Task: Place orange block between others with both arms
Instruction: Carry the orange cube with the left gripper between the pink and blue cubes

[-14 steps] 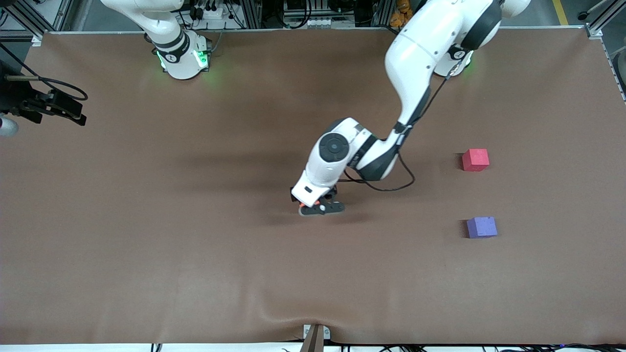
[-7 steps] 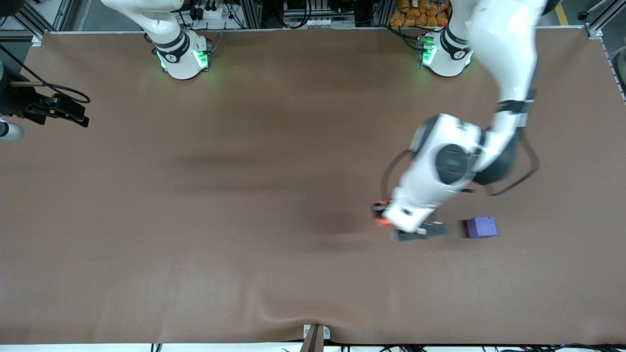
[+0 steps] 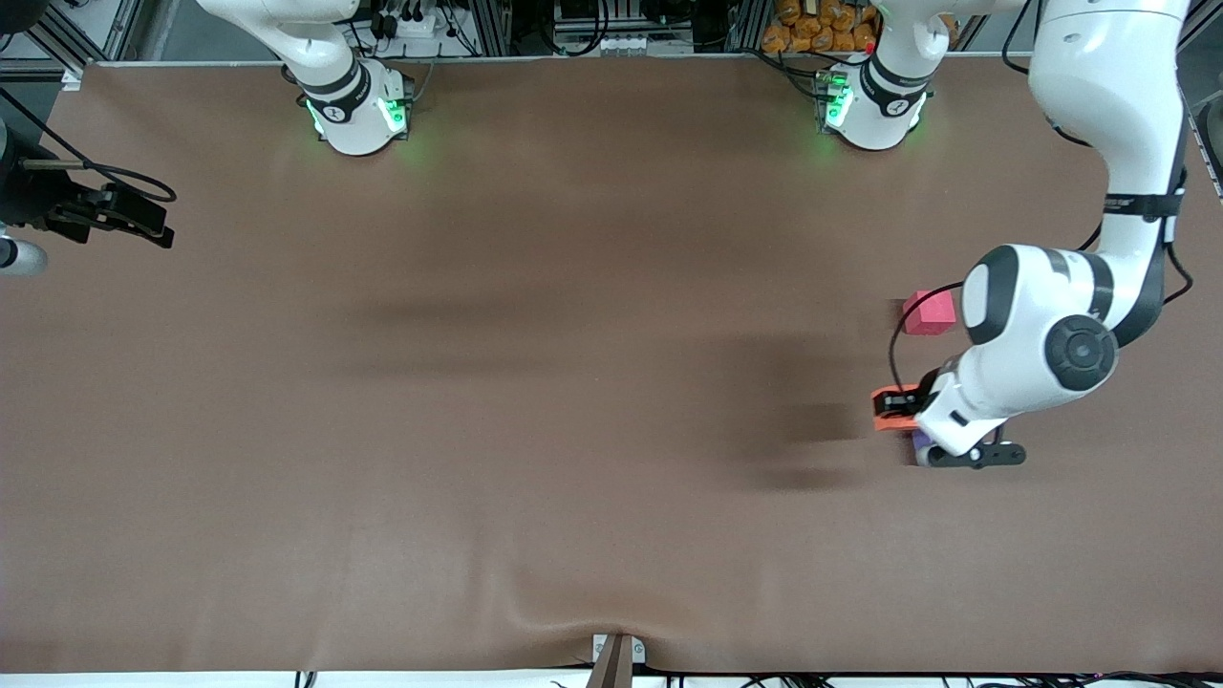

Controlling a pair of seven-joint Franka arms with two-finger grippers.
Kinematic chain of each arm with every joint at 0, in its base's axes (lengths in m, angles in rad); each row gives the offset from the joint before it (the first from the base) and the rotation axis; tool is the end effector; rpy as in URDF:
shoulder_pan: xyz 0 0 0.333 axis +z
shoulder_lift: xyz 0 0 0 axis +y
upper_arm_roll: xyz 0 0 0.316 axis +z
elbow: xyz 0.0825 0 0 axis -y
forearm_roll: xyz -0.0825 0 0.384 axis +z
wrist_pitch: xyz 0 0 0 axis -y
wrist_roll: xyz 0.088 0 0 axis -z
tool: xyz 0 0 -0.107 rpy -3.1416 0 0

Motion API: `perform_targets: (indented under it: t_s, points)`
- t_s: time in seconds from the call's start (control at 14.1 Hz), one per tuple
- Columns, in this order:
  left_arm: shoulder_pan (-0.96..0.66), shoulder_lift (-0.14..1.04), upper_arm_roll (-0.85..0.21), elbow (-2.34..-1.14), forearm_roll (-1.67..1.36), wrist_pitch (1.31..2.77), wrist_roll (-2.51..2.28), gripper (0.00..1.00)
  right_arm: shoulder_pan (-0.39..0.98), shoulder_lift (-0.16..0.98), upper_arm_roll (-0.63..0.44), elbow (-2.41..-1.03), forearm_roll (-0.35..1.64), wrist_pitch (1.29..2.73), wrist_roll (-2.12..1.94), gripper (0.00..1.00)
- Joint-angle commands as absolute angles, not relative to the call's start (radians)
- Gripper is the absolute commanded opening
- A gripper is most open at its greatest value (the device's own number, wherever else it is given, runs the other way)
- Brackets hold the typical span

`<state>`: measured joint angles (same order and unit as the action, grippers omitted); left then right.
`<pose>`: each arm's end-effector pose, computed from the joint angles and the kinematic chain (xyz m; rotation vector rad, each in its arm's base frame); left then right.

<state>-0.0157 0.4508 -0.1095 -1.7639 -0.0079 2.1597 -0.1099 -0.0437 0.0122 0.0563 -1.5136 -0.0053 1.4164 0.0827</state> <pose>0.6462 -0.0758 0.3068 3.0924 -0.0017 -0.0904 0.5420 0.0060 0.6317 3.1252 -0.1104 -0.1707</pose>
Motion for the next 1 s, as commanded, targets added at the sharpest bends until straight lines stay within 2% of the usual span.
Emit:
perform_targets:
  t_s: [0.0,0.28,0.92]
  points:
    - [0.056,0.348,-0.121,-1.972,0.006,2.299,-0.002,0.00,-0.072,0.009,0.078,-1.516,-0.003,1.410,0.092,1.00]
    - [0.129,0.345,-0.123,-2.075,0.006,2.413,0.119,0.00,-0.078,0.008,0.078,-1.526,-0.002,1.411,0.091,1.00]
    - [0.135,0.391,-0.123,-2.111,0.006,2.488,0.123,0.00,-0.083,0.006,0.077,-1.534,-0.002,1.410,0.083,1.00]
